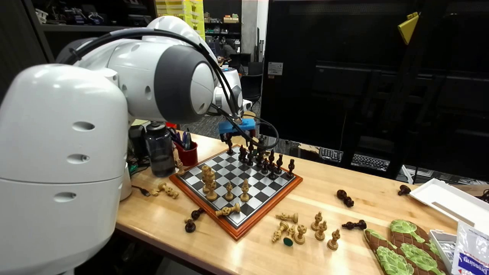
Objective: Move the black chess piece in front of the others to the back of the chess board
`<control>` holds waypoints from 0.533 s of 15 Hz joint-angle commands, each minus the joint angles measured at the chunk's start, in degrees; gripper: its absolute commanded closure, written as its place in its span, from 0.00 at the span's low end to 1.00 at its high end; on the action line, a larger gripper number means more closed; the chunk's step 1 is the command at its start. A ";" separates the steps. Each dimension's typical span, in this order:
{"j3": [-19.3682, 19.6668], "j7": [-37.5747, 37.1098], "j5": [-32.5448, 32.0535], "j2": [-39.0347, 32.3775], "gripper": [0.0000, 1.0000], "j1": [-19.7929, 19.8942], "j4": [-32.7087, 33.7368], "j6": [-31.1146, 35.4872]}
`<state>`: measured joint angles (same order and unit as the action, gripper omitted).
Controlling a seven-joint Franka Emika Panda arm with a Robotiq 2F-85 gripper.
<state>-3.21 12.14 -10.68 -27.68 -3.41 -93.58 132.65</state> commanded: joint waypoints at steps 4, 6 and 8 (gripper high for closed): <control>0.02 0.54 -0.21 1.00 0.73 -0.18 -0.67 -0.36; 0.07 0.49 -0.30 1.13 0.88 -0.20 -0.83 -0.38; 0.10 0.47 -0.34 1.21 0.99 -0.19 -0.96 -0.31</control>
<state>-3.24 12.14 -10.68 -27.67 -3.42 -93.59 132.65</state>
